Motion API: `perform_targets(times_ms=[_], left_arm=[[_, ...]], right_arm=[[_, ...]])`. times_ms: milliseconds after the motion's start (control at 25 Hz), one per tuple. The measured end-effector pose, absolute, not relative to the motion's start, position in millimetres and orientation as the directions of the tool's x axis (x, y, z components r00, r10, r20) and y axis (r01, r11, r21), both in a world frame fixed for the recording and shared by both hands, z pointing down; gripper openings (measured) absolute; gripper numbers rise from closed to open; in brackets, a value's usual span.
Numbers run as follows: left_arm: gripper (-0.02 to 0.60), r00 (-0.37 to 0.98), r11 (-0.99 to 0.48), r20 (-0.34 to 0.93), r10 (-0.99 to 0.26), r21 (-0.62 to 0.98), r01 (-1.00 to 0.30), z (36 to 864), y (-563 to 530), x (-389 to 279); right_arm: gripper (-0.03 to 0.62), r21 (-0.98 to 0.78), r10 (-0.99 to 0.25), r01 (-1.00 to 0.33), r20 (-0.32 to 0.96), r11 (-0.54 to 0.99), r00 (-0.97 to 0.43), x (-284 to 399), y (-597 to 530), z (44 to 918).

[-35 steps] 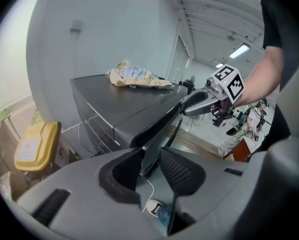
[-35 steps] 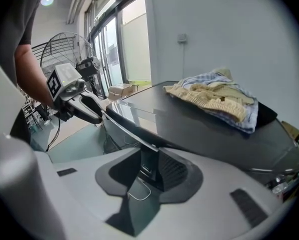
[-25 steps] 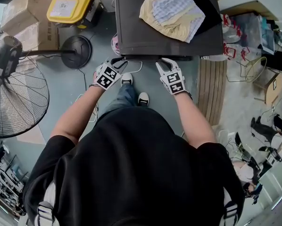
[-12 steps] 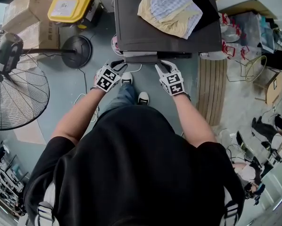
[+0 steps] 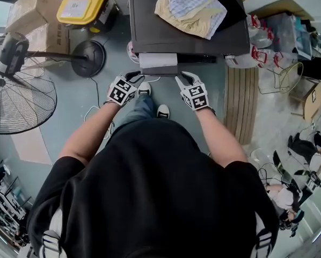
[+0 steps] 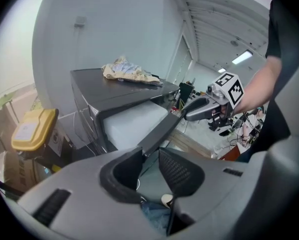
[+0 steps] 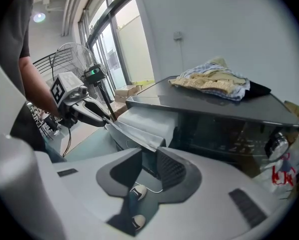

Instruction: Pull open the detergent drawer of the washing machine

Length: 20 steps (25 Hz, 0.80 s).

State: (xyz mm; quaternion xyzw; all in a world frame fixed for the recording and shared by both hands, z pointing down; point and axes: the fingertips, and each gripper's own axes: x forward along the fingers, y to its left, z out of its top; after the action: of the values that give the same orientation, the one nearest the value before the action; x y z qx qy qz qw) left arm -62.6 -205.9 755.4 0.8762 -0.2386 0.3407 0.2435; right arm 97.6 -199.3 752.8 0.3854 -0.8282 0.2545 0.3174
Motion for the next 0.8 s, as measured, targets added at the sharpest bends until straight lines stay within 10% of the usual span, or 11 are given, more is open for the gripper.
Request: perform_targets(times_ms=[800], left_arm=[[0.112,0.649,-0.726,0.711,-0.268,0.293,-0.622,750.9,-146.5,-57.5]], right_arm=[[0.091,-0.223,-0.463,-0.793,0.71,0.567,-0.531,103.2,-139.6,748.6]])
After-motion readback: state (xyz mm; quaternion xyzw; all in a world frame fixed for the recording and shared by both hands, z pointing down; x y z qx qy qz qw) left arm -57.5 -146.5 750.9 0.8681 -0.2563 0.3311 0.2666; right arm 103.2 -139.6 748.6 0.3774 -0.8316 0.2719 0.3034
